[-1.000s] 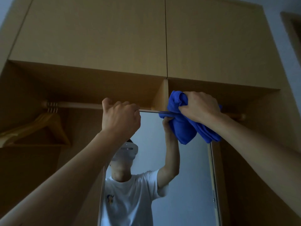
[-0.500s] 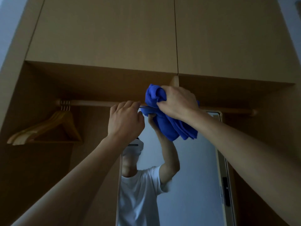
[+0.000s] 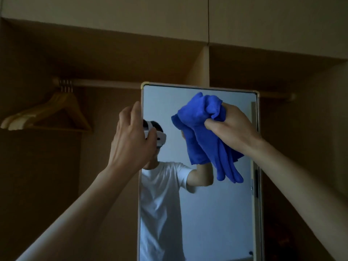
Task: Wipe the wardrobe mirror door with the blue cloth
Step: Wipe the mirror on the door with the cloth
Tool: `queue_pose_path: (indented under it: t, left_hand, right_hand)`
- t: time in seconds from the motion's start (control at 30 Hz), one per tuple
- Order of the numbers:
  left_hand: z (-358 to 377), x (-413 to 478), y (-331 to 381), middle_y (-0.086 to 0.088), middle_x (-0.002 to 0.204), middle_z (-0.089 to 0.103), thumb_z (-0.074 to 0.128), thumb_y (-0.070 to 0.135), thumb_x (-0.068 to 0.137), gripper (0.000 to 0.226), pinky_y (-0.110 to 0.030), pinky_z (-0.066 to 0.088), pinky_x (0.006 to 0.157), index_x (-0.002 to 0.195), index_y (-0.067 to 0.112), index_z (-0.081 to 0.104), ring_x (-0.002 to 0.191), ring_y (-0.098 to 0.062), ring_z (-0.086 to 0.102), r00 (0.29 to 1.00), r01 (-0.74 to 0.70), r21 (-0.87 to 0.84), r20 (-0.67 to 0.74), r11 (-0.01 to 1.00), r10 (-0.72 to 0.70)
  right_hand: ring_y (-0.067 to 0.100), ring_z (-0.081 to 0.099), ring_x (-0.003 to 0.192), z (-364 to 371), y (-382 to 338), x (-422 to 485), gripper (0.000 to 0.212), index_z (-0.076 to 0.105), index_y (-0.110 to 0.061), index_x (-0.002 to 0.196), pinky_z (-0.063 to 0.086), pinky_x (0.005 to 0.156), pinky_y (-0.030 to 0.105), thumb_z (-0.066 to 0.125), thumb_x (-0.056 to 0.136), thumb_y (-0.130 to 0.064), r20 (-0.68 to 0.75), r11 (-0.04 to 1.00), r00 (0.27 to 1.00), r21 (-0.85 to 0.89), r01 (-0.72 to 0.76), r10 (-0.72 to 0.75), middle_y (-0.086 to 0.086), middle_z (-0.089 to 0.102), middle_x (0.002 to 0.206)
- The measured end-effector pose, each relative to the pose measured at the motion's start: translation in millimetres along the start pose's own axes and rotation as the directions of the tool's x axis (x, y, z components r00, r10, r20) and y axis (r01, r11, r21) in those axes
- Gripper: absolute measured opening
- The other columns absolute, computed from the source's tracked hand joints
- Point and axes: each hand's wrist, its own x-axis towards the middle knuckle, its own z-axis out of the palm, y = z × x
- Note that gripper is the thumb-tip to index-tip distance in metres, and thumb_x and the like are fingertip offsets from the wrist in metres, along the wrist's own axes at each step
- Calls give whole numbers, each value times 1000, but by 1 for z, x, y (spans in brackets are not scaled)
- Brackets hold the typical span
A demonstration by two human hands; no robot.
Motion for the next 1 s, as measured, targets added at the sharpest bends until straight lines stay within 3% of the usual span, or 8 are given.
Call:
queue_pose_path:
  t: [0.1, 0.2, 0.37, 0.5, 0.63, 0.73, 0.9, 1.0]
  left_hand:
    - [10, -33, -8, -13, 141, 41, 59, 30, 95, 61, -37, 44, 78, 146, 13, 30, 124, -26, 45, 995, 90, -59, 46, 994, -88]
    - [24, -68, -14, -12, 148, 37, 58, 36, 99, 72, -46, 50, 88, 156, 18, 17, 126, -30, 49, 983, 173, -97, 76, 980, -166]
    - [50, -118, -5, -4, 159, 26, 58, 43, 101, 86, -34, 43, 92, 163, 20, 3, 138, -28, 43, 966, 249, -110, 98, 962, -239]
    - [59, -136, 6, -5, 166, 17, 58, 45, 100, 90, -52, 46, 108, 163, 20, 0, 148, -31, 33, 941, 334, -109, 97, 936, -325]
    - [67, -142, 18, -5, 169, 9, 57, 45, 99, 93, -56, 38, 115, 164, 16, -3, 152, -31, 24, 922, 387, -106, 73, 916, -381]
    - [71, -143, 20, -4, 168, 11, 58, 49, 97, 94, -59, 39, 113, 164, 19, -2, 152, -32, 25, 902, 432, -117, 54, 894, -428]
    - [76, -161, 17, -3, 163, 19, 50, 68, 81, 104, -59, 47, 105, 162, 29, -2, 141, -34, 42, 846, 534, -101, 83, 840, -527]
    - [79, -178, 13, -6, 160, 24, 56, 60, 91, 94, -59, 52, 100, 161, 36, -2, 134, -37, 50, 826, 562, -92, 96, 822, -555]
  right_hand:
    - [10, 46, 51, 1, 28, -38, 22, 48, -22, 68, 36, 56, 35, 57, 86, -12, 3, 989, 992, 76, -125, 126, -9, 48, 52]
    - [4, 41, 45, 2, 55, -74, 32, 43, -25, 62, 34, 53, 30, 56, 86, -9, -15, 962, 969, 127, -242, 245, -12, 42, 47]
    - [10, 36, 49, -4, 89, -119, 28, 42, -16, 66, 32, 48, 26, 55, 87, -5, -12, 918, 934, 188, -349, 357, -2, 37, 55]
    - [6, 40, 48, -17, 114, -141, 27, 44, -13, 67, 33, 49, 26, 54, 89, -1, -74, 900, 918, 241, -363, 390, 0, 39, 58]
    - [5, 39, 48, -17, 144, -163, 41, 46, -30, 58, 34, 49, 28, 53, 89, -4, 3, 818, 877, 357, -450, 481, -11, 39, 55]
    - [4, 38, 46, -11, 161, -174, 39, 44, -29, 59, 34, 49, 29, 54, 88, -5, 63, 770, 844, 377, -515, 533, -16, 38, 52]
    - [8, 61, 68, -8, 176, -186, 17, 60, -30, 80, 53, 67, 29, 64, 88, -15, 197, 689, 808, 435, -580, 556, -7, 64, 78]
    - [5, 50, 52, -1, 176, -194, 30, 50, -26, 66, 43, 48, 22, 57, 87, -5, 209, 730, 837, 414, -544, 506, -12, 47, 56]
